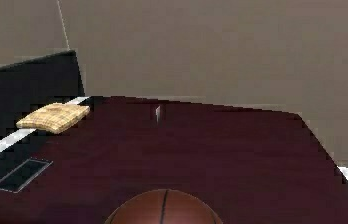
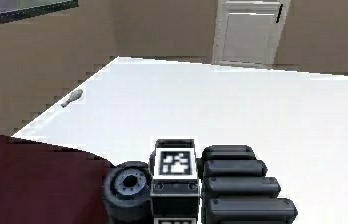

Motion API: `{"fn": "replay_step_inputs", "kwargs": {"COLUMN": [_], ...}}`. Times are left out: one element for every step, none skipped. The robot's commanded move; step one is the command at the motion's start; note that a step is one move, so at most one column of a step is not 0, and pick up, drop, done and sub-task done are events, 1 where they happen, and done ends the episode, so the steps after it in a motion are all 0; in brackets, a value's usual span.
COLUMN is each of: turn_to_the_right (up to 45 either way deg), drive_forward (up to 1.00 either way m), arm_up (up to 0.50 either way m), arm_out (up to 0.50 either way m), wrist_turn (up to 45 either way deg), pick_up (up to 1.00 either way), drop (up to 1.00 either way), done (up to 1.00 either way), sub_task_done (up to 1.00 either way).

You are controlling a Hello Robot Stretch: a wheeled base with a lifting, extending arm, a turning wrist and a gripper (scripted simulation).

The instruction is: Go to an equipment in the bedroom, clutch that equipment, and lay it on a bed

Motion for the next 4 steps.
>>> {"fn": "replay_step_inputs", "kwargs": {"turn_to_the_right": [-45.0, -30.0, 0.0, -45.0], "drive_forward": [0.00, 0.00, 0.50, 0.00], "arm_up": [0.00, 0.00, 0.00, 0.00], "arm_out": [0.00, 0.00, 0.00, 0.00], "wrist_turn": [0.0, 0.0, 0.0, 0.0], "pick_up": [0.00, 0.00, 0.00, 0.00], "drop": [0.00, 0.00, 0.00, 0.00], "done": [0.00, 0.00, 0.00, 0.00], "sub_task_done": [0.00, 0.00, 0.00, 0.00]}}
